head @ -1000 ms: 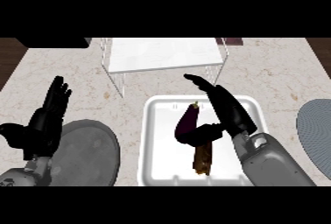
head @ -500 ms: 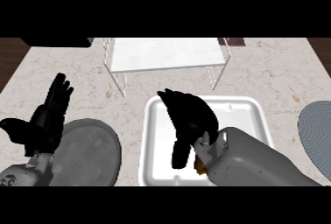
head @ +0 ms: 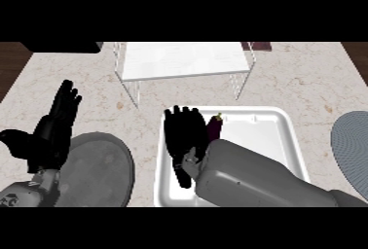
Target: Pick the sweet potato from the tray and place it in the tiered shelf
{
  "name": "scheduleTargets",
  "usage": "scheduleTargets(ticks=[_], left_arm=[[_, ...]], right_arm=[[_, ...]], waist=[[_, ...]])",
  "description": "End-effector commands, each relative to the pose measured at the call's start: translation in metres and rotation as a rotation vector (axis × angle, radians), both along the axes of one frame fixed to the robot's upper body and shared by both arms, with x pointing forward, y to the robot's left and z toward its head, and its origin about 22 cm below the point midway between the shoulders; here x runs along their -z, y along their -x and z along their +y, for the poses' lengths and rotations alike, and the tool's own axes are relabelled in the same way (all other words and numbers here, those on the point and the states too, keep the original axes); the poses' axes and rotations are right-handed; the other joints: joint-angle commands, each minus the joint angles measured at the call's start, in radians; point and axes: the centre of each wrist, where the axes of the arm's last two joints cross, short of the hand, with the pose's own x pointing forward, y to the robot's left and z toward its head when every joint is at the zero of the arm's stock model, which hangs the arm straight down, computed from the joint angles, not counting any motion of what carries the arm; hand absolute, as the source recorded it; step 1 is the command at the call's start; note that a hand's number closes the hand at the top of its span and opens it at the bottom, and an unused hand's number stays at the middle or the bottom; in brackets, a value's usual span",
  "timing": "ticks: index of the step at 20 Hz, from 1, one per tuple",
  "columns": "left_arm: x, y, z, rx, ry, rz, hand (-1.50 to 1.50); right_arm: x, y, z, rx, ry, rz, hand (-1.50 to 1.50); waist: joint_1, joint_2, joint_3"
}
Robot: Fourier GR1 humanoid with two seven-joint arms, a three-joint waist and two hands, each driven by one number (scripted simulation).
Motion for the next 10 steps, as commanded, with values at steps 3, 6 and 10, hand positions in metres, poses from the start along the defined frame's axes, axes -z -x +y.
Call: scheduleTargets(ticks=[3,6,10], left_arm=[[-0.005,0.001,0.013,-0.022,0.004,0.001,0.00],[0.008,0.009,-0.005,-0.006,0.009,0.002,0.00],[0.011,0.015,0.006,-0.011,0.012,0.021,0.00]], right_arm=[[0.036,0.003,0.010,0.104,0.361,-0.006,-1.50],[0.041,-0.012,0.001,0.110,0.477,0.012,-1.50],[0.050,-0.015,-0.002,0.160,0.523,0.002,-1.50]], waist=[[-0.010,-0.001,0.001],[-0.011,-0.001,0.001],[-0.014,-0.002,0.001]])
